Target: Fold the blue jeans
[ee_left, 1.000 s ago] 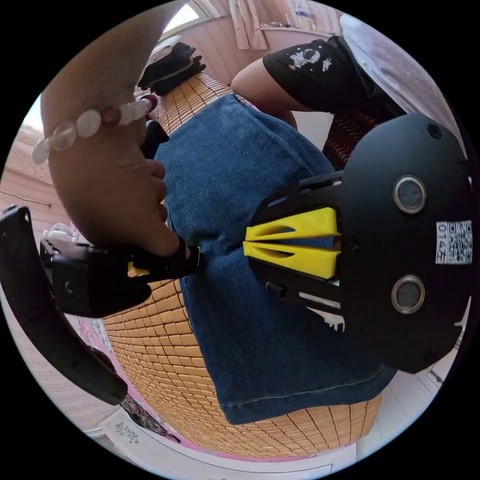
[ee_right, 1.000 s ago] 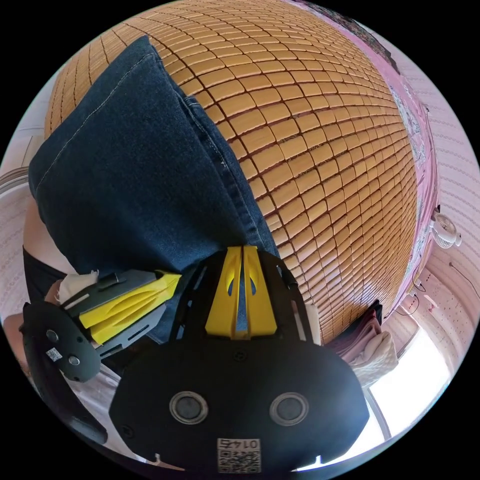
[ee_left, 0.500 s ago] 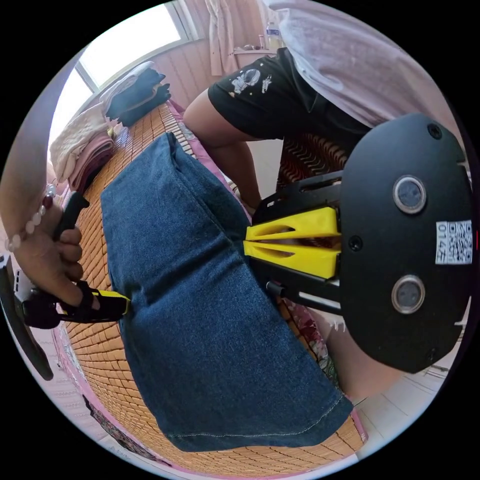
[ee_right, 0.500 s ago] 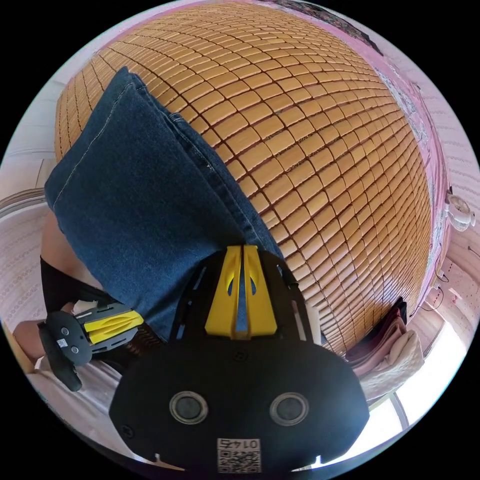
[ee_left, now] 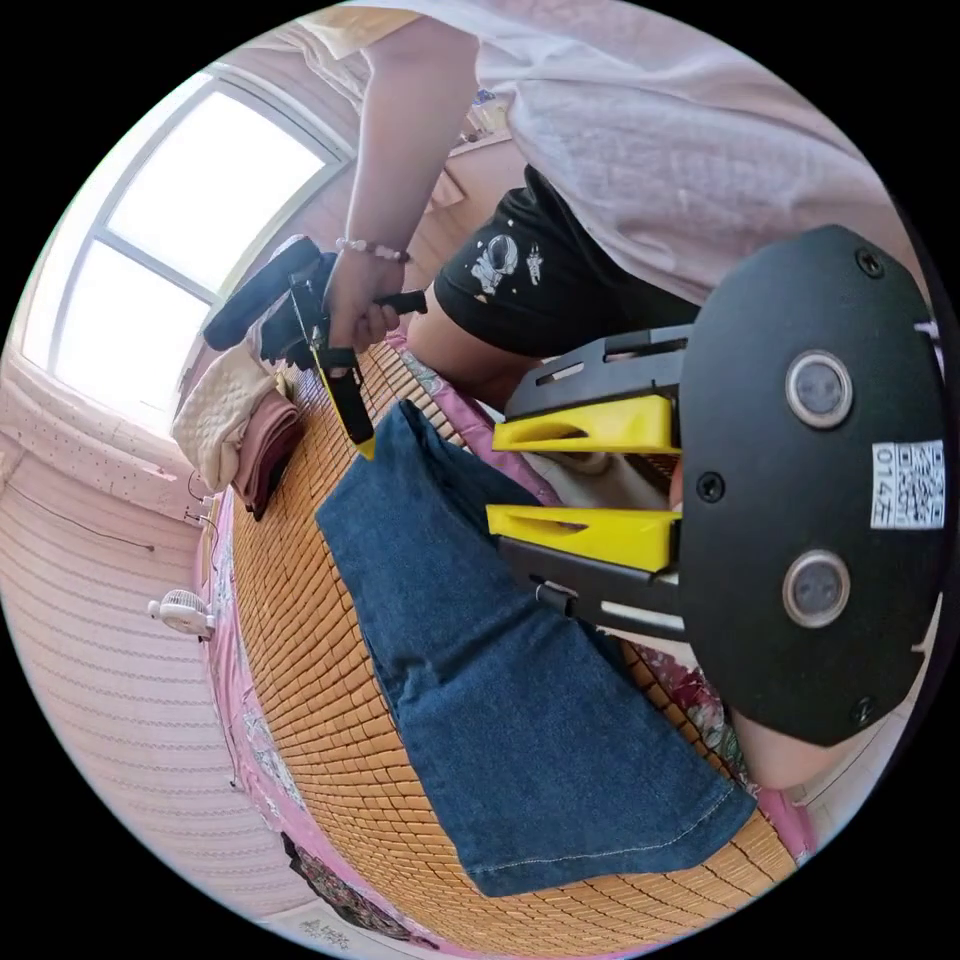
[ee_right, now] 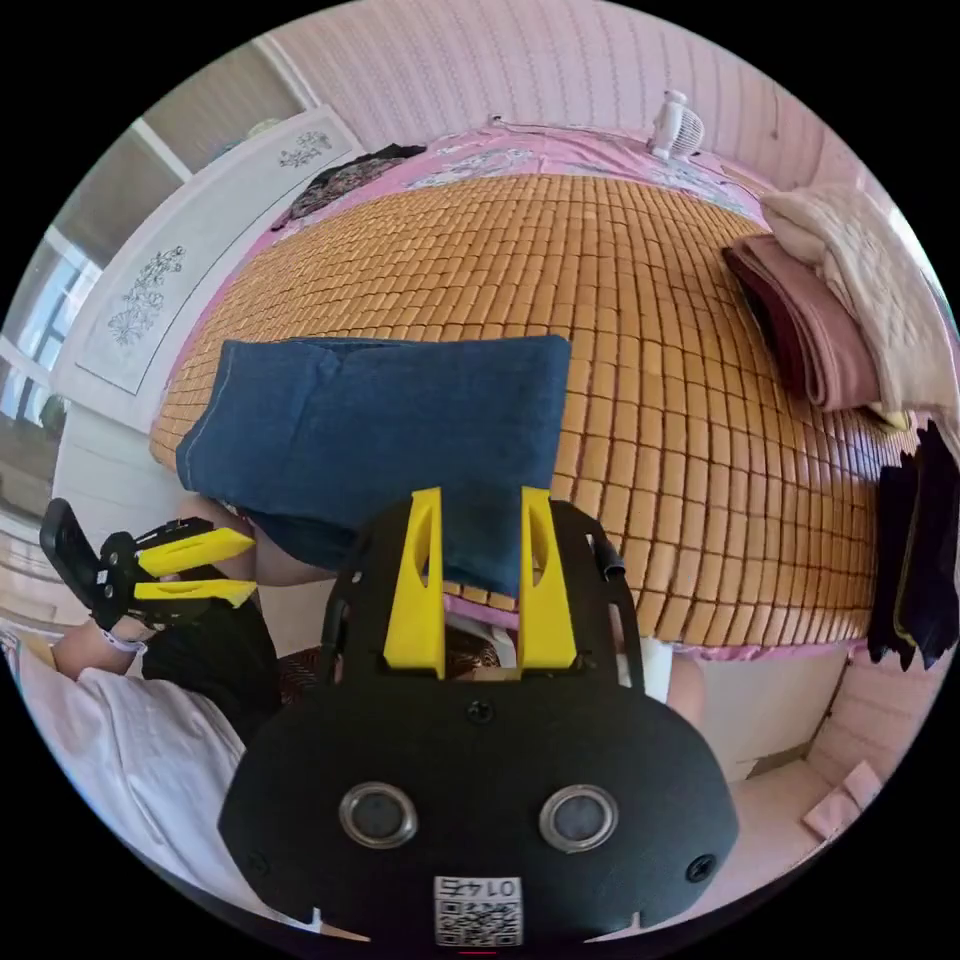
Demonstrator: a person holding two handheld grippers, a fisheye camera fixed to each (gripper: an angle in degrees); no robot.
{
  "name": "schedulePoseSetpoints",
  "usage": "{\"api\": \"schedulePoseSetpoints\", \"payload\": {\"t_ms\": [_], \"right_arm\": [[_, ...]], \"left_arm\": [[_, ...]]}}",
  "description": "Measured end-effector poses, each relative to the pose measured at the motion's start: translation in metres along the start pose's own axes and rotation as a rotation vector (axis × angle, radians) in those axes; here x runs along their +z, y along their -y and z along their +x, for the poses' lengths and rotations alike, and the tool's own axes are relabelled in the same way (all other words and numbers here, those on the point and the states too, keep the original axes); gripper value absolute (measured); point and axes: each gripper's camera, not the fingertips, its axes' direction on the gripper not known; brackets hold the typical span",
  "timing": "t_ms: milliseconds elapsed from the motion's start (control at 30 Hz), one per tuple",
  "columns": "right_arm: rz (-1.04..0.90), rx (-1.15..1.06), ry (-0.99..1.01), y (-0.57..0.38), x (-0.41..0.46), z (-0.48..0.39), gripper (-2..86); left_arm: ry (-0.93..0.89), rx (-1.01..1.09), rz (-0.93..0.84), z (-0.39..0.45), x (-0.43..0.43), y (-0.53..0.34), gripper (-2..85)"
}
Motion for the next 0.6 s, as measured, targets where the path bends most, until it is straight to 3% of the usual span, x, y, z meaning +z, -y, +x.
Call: {"api": "schedulePoseSetpoints", "payload": {"t_ms": [100,167,300,433,600], "right_arm": [[-0.048,0.184,0.177,-0.033,0.008,0.059,10.2],[-0.036,0.29,0.426,-0.05,0.011,0.095,5.8],[0.065,0.248,0.618,-0.067,-0.015,0.119,3.1],[0.171,0.114,0.878,-0.085,-0.048,0.122,2.2],[0.208,0.064,0.864,-0.112,-0.052,0.13,1.9]], "left_arm": [[0.034,0.095,0.022,0.02,-0.001,0.01,10.9],[0.055,0.142,0.03,0.03,-0.001,0.014,11.7],[0.077,0.177,0.054,0.045,0.004,0.028,16.2],[0.143,0.232,0.053,0.059,0.02,0.042,15.3],[0.277,0.259,-0.063,0.071,0.034,0.04,6.5]]}}
